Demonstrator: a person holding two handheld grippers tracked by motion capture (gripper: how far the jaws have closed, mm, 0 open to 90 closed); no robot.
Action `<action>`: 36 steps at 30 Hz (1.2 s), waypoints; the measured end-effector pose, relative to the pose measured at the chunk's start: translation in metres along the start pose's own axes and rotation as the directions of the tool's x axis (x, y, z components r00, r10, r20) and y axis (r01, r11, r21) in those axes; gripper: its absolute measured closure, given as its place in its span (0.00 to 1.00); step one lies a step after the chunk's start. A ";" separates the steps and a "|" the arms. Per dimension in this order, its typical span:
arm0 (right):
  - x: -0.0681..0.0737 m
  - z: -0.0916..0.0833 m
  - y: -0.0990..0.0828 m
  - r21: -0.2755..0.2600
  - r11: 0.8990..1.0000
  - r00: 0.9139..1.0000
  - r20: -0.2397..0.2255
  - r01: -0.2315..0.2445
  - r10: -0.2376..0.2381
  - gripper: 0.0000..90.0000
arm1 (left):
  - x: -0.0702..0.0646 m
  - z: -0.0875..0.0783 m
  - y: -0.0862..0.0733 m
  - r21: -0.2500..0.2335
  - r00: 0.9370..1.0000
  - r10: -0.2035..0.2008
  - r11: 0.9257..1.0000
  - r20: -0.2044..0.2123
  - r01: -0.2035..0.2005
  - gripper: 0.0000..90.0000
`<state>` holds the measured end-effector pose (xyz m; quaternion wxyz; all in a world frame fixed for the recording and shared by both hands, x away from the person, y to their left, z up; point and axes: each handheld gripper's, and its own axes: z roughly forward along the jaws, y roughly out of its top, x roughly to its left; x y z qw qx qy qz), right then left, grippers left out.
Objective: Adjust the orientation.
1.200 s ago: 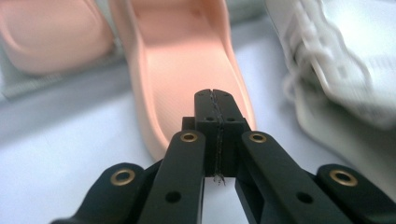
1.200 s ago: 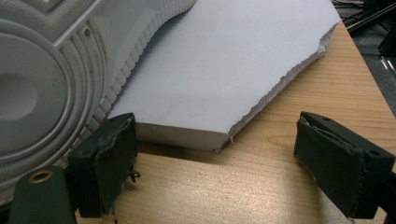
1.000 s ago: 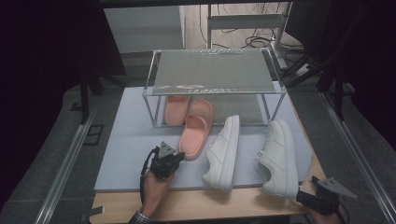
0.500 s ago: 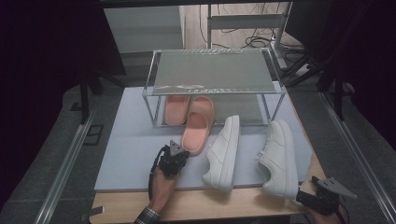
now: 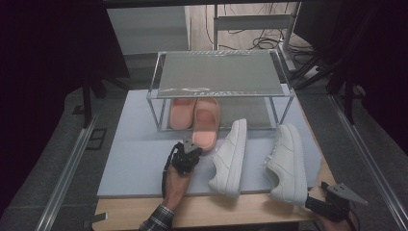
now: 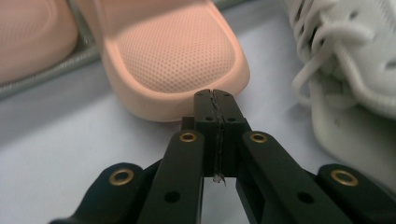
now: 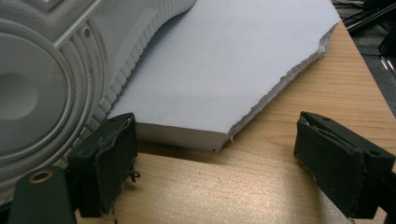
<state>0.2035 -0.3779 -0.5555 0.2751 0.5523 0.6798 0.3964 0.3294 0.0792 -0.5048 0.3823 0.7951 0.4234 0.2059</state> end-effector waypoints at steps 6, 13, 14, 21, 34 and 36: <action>0.000 0.000 0.000 0.000 1.000 1.000 -0.001 0.000 0.000 0.15 | 0.001 0.009 0.014 -0.012 1.000 -0.016 1.000 -0.003 0.016 0.99; 0.000 0.000 0.000 0.000 1.000 1.000 0.000 0.001 -0.001 0.15 | 0.011 0.021 0.020 -0.014 0.999 -0.044 0.999 -0.032 0.044 0.99; 0.000 0.000 0.000 0.000 1.000 1.000 0.000 0.001 -0.001 0.15 | 0.013 0.023 0.021 -0.013 0.998 -0.043 0.999 -0.039 0.043 0.99; 0.000 0.000 0.000 0.000 1.000 1.000 0.000 0.000 0.000 0.15 | 0.025 0.034 0.028 -0.009 0.996 -0.058 0.998 -0.062 0.058 0.99; 0.000 0.000 0.000 -0.001 1.000 1.000 0.000 0.001 -0.001 0.15 | 0.037 0.056 0.043 0.006 0.993 -0.072 0.997 -0.095 0.073 0.99; 0.000 0.000 0.000 0.000 1.000 1.000 0.000 0.001 -0.001 0.15 | 0.038 0.059 0.045 0.009 0.992 -0.073 0.997 -0.099 0.074 0.99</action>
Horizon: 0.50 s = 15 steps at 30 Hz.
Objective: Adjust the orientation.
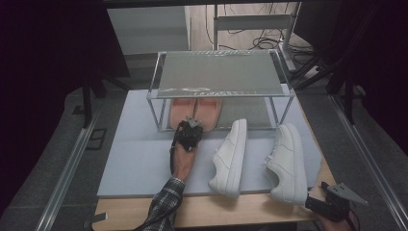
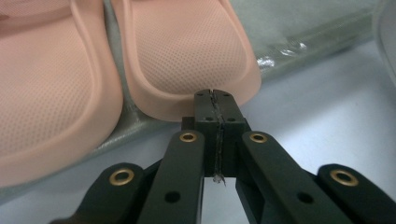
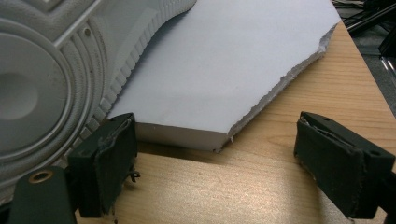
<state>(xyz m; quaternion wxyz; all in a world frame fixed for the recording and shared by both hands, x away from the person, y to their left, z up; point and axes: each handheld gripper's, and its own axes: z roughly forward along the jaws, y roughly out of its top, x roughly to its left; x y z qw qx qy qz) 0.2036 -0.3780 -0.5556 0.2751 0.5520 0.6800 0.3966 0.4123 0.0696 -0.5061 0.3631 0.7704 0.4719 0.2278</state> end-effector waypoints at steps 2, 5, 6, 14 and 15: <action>0.000 0.000 0.000 0.000 1.000 1.000 0.000 0.000 0.000 0.15 | 0.001 0.004 0.002 0.001 1.000 -0.010 1.000 0.001 0.010 0.99; 0.000 0.000 0.000 0.000 1.000 1.000 0.000 0.000 0.000 0.15 | 0.002 0.005 0.003 0.005 1.000 -0.014 1.000 0.008 0.014 0.99; 0.000 0.000 0.000 0.000 1.000 1.000 0.000 0.000 0.000 0.15 | 0.002 0.003 0.003 -0.002 1.000 -0.016 1.000 0.011 0.016 0.99; 0.000 0.000 0.000 0.000 1.000 1.000 -0.002 0.001 -0.001 0.15 | 0.001 -0.023 -0.001 -0.036 0.998 -0.005 0.999 0.065 0.008 0.99; 0.000 0.000 0.000 0.000 1.000 1.000 0.000 0.001 -0.001 0.15 | 0.000 -0.026 -0.002 -0.040 0.997 -0.004 0.999 0.073 0.007 0.98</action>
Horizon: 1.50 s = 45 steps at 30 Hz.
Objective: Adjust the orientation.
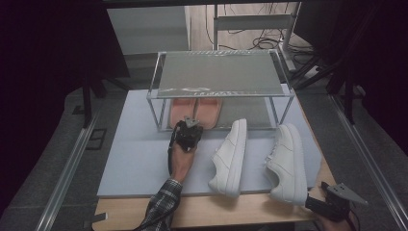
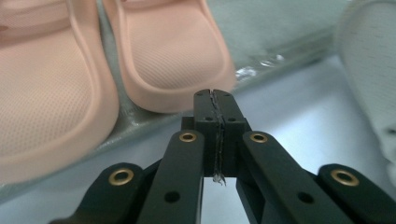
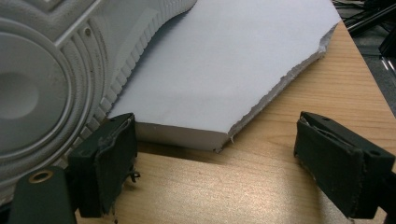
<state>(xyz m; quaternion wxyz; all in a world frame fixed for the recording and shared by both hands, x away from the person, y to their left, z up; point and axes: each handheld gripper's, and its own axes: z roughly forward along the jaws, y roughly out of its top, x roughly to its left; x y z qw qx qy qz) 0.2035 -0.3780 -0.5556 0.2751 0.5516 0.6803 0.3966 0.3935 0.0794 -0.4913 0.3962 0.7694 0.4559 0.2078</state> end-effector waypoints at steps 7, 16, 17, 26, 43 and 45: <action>0.000 0.000 0.000 0.000 1.000 1.000 0.000 0.000 0.000 0.15 | -0.001 -0.013 -0.009 0.011 0.999 0.008 1.000 0.043 -0.008 0.97; 0.000 0.000 0.000 0.002 1.000 1.000 0.000 0.001 -0.001 0.15 | 0.003 -0.038 -0.024 0.010 0.997 0.001 1.000 0.079 -0.002 0.96; 0.000 0.000 0.000 0.002 1.000 1.000 0.001 0.001 -0.001 0.15 | 0.004 -0.041 -0.027 0.007 0.997 0.004 1.000 0.078 -0.005 0.96; 0.000 0.000 0.000 0.003 1.000 1.000 0.002 0.002 -0.002 0.15 | 0.011 -0.070 -0.046 -0.011 0.997 -0.004 1.000 0.075 0.005 0.99; 0.000 0.000 0.000 0.001 1.000 1.000 0.001 0.000 0.000 0.15 | 0.016 -0.111 -0.088 -0.002 0.999 -0.008 1.000 0.048 0.008 0.99; 0.000 0.000 0.000 0.001 1.000 1.000 0.001 0.000 0.000 0.15 | 0.019 -0.114 -0.094 0.002 0.999 -0.022 1.000 0.039 0.022 0.99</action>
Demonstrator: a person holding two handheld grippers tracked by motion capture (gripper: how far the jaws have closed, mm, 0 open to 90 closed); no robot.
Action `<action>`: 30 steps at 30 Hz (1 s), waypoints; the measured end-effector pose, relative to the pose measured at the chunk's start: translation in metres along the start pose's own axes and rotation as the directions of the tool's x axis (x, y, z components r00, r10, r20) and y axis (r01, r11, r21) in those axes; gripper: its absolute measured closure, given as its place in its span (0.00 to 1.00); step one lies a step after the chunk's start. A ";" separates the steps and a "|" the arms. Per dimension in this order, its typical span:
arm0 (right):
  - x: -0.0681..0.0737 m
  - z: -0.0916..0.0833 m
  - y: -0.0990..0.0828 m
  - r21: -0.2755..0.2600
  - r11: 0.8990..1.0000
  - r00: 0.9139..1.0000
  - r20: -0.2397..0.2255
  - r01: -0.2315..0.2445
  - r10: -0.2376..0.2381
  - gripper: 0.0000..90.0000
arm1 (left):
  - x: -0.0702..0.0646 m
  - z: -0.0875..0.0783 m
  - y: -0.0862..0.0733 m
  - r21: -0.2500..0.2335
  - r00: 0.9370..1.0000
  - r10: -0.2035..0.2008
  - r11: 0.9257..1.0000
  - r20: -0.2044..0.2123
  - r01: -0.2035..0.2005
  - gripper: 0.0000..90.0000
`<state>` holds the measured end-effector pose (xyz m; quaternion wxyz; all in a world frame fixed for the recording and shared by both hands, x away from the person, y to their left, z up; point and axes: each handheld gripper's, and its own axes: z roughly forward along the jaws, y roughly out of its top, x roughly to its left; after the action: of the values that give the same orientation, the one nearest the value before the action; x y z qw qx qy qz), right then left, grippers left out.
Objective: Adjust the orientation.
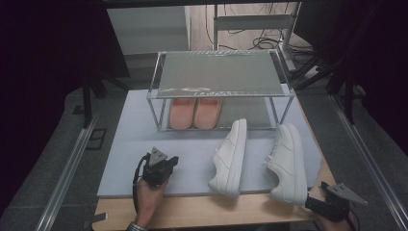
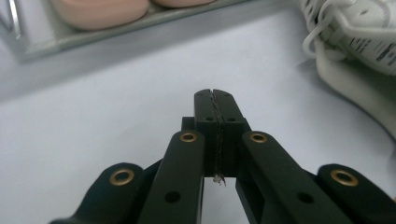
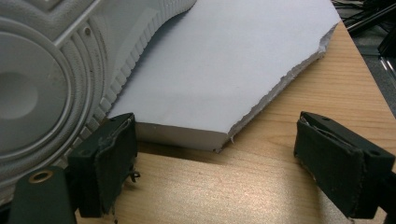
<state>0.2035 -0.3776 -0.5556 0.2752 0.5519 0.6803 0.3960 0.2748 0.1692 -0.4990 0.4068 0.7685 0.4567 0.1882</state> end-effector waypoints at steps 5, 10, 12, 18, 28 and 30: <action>0.000 0.000 0.000 0.000 1.000 1.000 -0.001 0.000 0.000 0.15 | 0.005 -0.008 -0.014 0.006 1.000 -0.020 1.000 -0.020 0.020 0.99; 0.000 0.000 0.000 0.002 1.000 1.000 -0.001 0.000 0.000 0.15 | 0.006 -0.015 -0.026 -0.002 0.999 -0.028 1.000 -0.045 0.028 0.98; 0.000 0.000 0.000 0.003 1.000 1.000 0.000 0.001 -0.001 0.15 | 0.006 -0.018 -0.032 -0.001 0.998 -0.020 1.000 -0.060 0.020 0.97; 0.000 0.000 0.001 0.005 1.000 1.000 0.000 0.002 -0.002 0.15 | 0.007 -0.026 -0.048 0.006 0.995 -0.012 1.000 -0.104 0.013 0.88; 0.000 0.000 0.002 0.018 1.000 1.000 -0.002 0.015 -0.015 0.16 | 0.011 -0.030 -0.059 -0.013 0.988 -0.024 1.000 -0.150 0.022 0.31; 0.000 0.000 0.002 0.023 1.000 1.000 -0.003 0.018 -0.018 0.16 | 0.010 -0.026 -0.061 0.006 0.984 -0.016 1.000 -0.179 0.017 0.18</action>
<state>0.2043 -0.3775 -0.5534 0.2715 0.5484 0.6902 0.3863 0.2291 0.2050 -0.5329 0.3628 0.7463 0.4984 0.2512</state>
